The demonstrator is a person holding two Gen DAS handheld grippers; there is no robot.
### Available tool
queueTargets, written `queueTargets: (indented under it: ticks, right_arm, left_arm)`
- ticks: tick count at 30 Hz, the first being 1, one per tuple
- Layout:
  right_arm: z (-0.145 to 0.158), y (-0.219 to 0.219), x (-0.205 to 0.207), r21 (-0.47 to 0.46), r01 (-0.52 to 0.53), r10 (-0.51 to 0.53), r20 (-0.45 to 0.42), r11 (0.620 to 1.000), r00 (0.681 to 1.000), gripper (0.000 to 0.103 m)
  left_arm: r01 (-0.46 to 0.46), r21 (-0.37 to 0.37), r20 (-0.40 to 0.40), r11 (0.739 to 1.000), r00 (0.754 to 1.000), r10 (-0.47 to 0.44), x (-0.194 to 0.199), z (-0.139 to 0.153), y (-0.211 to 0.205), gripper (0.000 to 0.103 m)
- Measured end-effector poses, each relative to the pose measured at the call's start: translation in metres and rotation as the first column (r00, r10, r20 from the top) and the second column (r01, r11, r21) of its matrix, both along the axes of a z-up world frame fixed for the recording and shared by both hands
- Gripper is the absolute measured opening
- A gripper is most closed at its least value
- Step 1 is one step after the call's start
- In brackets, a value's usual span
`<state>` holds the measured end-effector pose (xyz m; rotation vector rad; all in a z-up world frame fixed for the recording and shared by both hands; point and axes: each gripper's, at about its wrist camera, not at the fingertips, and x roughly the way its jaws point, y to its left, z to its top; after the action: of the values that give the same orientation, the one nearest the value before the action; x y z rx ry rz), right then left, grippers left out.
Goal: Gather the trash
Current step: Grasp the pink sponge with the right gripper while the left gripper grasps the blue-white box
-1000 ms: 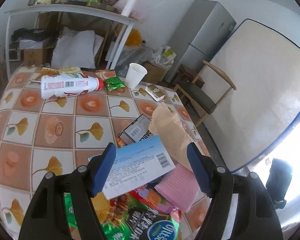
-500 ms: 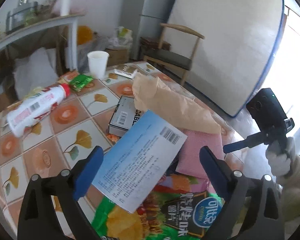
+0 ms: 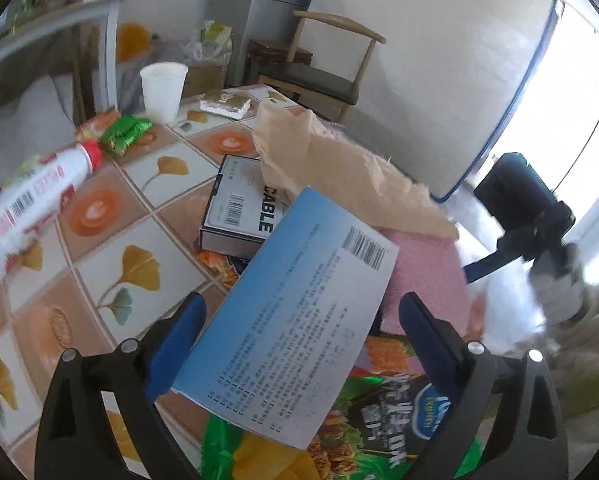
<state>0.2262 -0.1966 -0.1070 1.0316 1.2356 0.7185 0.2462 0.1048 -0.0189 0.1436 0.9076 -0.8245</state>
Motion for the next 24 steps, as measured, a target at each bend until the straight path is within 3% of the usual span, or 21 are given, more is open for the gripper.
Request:
queueTargets:
  ticks: [5, 10, 16, 24]
  right_arm:
    - [-0.007, -0.004, -0.002, 0.015, 0.021, -0.021, -0.033, 1.0, 0.999, 0.074]
    - [-0.011, -0.007, -0.002, 0.021, 0.041, -0.04, -0.051, 0.999, 0.998, 0.067]
    - [-0.016, -0.007, -0.001, 0.024, 0.055, -0.053, -0.077, 0.998, 0.996, 0.059]
    - [-0.023, -0.013, -0.002, 0.036, 0.067, -0.063, -0.094, 0.997, 0.994, 0.035]
  left_arm:
    - [0.019, 0.113, 0.08, 0.993, 0.996, -0.028, -0.014, -0.004, -0.013, 0.095]
    - [0.006, 0.161, 0.113, 0.987, 0.993, -0.025, -0.014, -0.005, -0.017, 0.092]
    - [-0.019, 0.166, 0.122, 0.986, 0.993, -0.001, -0.011, -0.006, -0.015, 0.083]
    - [-0.017, 0.178, 0.148, 0.984, 0.989, -0.009, -0.02, -0.004, -0.014, 0.079]
